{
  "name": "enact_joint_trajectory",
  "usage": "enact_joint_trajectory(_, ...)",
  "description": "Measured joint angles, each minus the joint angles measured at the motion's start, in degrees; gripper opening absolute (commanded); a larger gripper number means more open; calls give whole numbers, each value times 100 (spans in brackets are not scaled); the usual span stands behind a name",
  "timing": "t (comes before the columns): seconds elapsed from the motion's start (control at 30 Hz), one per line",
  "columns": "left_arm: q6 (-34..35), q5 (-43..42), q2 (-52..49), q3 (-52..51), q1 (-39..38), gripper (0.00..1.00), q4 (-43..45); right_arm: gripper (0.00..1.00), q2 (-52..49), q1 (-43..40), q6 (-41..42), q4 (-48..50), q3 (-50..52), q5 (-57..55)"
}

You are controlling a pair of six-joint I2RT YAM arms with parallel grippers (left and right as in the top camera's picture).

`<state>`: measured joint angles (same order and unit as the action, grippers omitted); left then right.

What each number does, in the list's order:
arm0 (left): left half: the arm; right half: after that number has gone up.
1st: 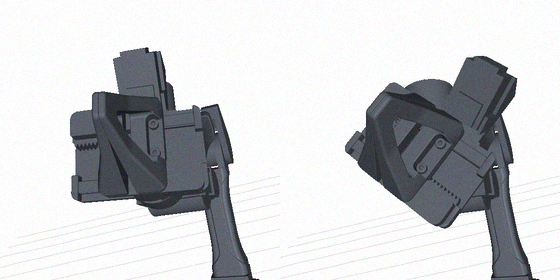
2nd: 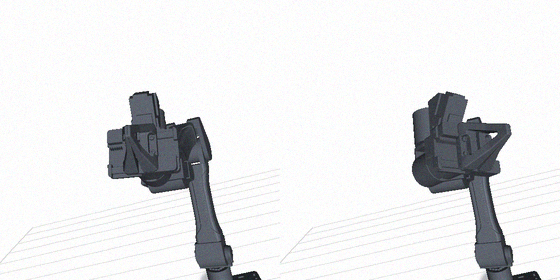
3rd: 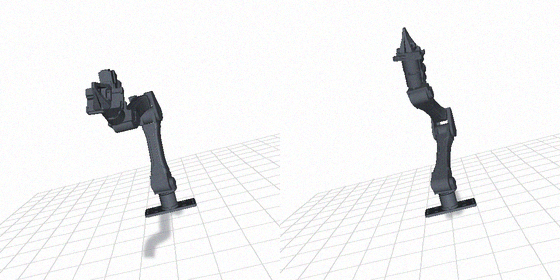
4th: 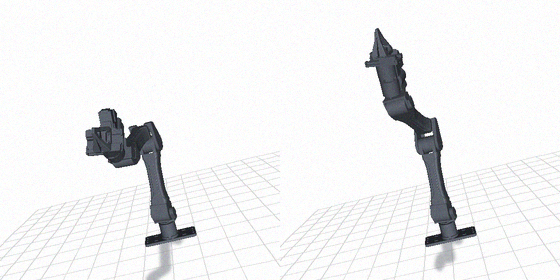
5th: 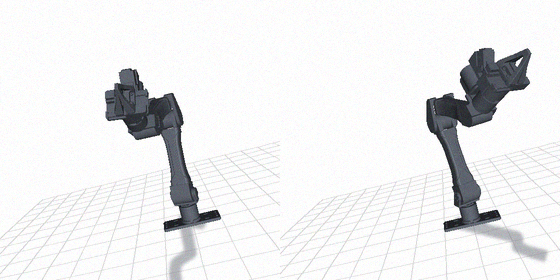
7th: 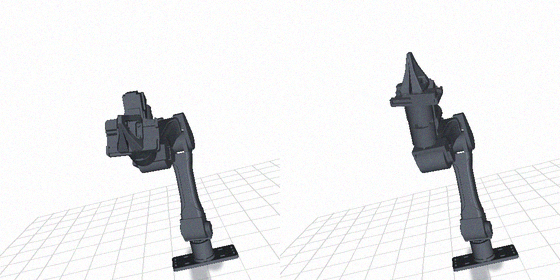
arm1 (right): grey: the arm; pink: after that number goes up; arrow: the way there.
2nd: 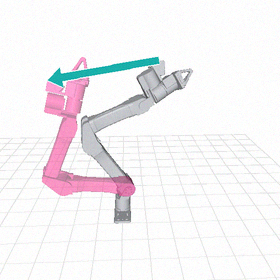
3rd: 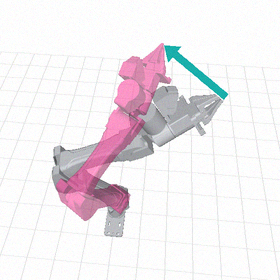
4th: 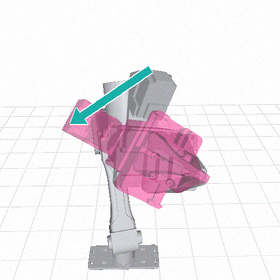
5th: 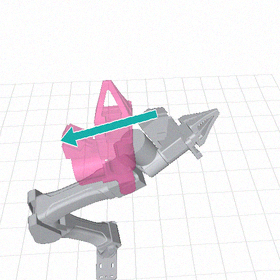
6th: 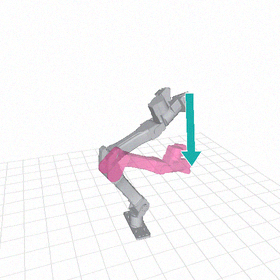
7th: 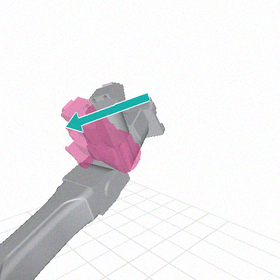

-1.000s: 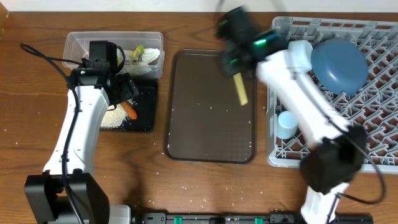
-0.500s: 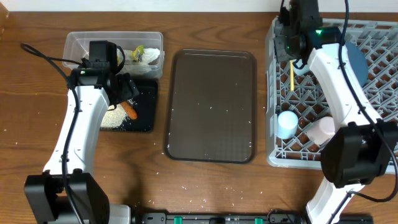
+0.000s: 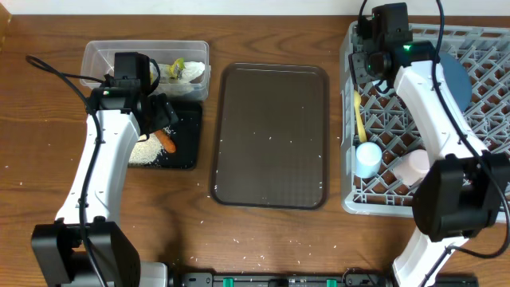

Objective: Sort waste into correct bins and load items into the dishwasher rack
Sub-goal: 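Carry yellow spoon with right gripper to the rack, then release spoon upright in rack and raise right gripper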

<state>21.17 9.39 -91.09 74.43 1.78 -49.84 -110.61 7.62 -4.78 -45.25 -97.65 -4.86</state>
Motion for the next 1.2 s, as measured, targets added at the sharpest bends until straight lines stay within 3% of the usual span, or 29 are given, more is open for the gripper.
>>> enact_joint_trajectory(0.07,0,0,0,0,0,98,2,87,304,0,68,-212,37,212)
enact_joint_trajectory(0.17,0,0,0,0,0,98,0,99,1034,9,151,-592,46,549)
enact_joint_trajectory(0.43,0,0,0,0,0,98,-4,99,3281,109,221,-1574,17,898)
enact_joint_trajectory(0.73,2,0,0,-2,0,98,0,99,4385,107,179,-2503,15,579)
enact_joint_trajectory(1.03,0,0,0,-2,0,98,-4,99,5401,79,317,-2483,17,-671)
enact_joint_trajectory(1.2,2,0,0,-2,0,98,-4,99,5698,-339,328,-1641,581,-846)
